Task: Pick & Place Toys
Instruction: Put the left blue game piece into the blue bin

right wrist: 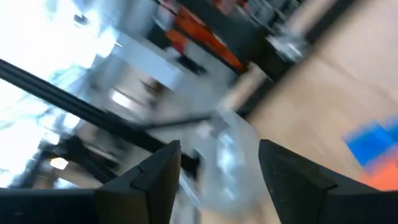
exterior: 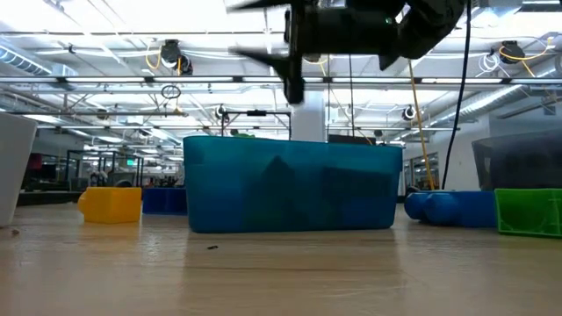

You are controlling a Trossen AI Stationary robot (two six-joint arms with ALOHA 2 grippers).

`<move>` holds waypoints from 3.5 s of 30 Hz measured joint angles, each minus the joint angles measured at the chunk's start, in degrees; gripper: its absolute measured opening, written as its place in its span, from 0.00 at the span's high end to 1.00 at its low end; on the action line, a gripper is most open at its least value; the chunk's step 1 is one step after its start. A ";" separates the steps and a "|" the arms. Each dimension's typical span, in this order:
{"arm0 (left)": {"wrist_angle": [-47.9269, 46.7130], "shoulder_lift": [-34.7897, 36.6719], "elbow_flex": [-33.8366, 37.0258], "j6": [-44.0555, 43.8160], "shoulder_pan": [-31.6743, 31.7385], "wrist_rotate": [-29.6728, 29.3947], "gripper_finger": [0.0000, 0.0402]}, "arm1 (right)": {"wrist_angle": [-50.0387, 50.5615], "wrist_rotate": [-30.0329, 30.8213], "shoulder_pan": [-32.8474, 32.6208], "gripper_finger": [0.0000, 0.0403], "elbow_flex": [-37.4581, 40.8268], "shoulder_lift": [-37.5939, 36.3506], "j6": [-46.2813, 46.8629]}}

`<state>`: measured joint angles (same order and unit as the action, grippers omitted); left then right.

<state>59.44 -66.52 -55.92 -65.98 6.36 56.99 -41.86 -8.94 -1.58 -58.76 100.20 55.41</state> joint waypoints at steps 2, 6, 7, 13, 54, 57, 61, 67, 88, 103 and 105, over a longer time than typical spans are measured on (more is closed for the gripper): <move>-7.98 2.38 -0.02 4.81 0.45 -0.03 0.43 | -6.01 0.25 0.43 0.47 0.00 0.00 0.57; -30.43 7.11 -0.02 18.92 0.76 -4.46 0.43 | -17.06 3.17 0.54 0.48 0.00 0.00 2.47; -36.71 8.31 -0.02 23.36 0.76 -6.66 0.43 | -19.78 3.31 0.54 0.48 0.00 0.00 2.41; -66.33 12.94 -0.01 41.18 0.00 -23.99 0.43 | -27.58 3.13 0.35 0.49 0.00 -0.40 2.25; -96.52 -20.13 6.75 60.89 -12.87 -66.14 0.43 | 42.89 7.31 -1.93 0.49 3.35 -26.56 -31.31; -95.11 -19.97 6.71 64.00 -12.18 -66.16 0.43 | 41.81 7.24 -1.93 0.49 5.10 -26.44 -29.43; -93.59 -20.15 6.71 67.63 -11.27 -66.07 0.43 | 37.86 7.25 -1.93 0.49 6.50 -26.51 -28.40; -91.70 -20.40 6.71 71.54 -8.59 -64.41 0.43 | 32.63 7.27 -1.93 0.49 7.84 -26.49 -27.38; -88.63 -21.12 6.64 73.33 -3.49 -56.36 0.07 | 33.06 7.27 -1.93 0.49 7.91 -26.49 -27.53; -87.62 -28.76 6.62 73.49 -3.37 -55.32 0.06 | 33.50 7.20 -1.97 0.49 7.91 -26.49 -26.06; -87.57 -28.76 6.62 73.39 -3.37 -55.31 0.06 | 33.50 7.20 -2.04 0.49 7.91 -26.49 -25.93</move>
<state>-28.13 -95.29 -49.30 7.41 2.98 1.69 -8.36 -1.74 -3.62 -50.85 73.71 29.48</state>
